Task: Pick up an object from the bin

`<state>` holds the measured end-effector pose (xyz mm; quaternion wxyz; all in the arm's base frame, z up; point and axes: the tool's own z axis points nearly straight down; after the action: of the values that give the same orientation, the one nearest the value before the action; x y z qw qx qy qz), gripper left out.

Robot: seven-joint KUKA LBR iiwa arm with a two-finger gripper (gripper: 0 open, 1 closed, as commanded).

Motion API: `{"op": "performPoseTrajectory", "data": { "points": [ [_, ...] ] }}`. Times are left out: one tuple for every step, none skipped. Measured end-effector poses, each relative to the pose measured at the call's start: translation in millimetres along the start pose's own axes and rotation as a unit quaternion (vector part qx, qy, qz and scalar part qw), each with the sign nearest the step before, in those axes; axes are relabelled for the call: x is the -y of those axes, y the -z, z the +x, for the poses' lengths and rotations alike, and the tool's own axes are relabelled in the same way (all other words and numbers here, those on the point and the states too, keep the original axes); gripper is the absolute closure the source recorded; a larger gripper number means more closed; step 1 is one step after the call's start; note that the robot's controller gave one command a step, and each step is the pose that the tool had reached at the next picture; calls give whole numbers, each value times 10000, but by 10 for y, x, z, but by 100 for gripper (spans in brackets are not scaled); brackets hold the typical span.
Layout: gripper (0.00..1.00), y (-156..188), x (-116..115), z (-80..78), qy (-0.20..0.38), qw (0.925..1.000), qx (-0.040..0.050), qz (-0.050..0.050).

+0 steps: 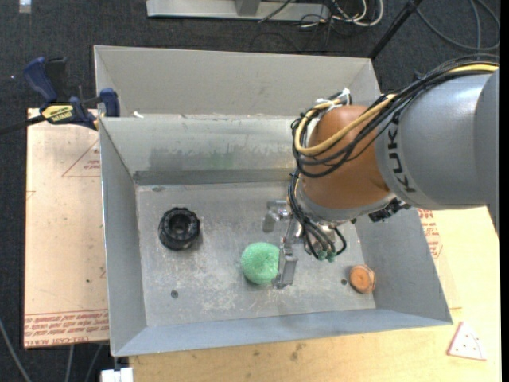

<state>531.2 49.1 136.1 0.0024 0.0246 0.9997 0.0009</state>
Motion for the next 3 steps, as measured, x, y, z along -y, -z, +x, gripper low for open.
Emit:
{"op": "performPoseTrajectory", "data": {
  "points": [
    [0,-649,-63,227,62,10000,-17,4],
    [100,-664,40,209,-505,9987,-20,5],
    [100,-664,40,209,-508,9987,-21,4]
  ]
}}
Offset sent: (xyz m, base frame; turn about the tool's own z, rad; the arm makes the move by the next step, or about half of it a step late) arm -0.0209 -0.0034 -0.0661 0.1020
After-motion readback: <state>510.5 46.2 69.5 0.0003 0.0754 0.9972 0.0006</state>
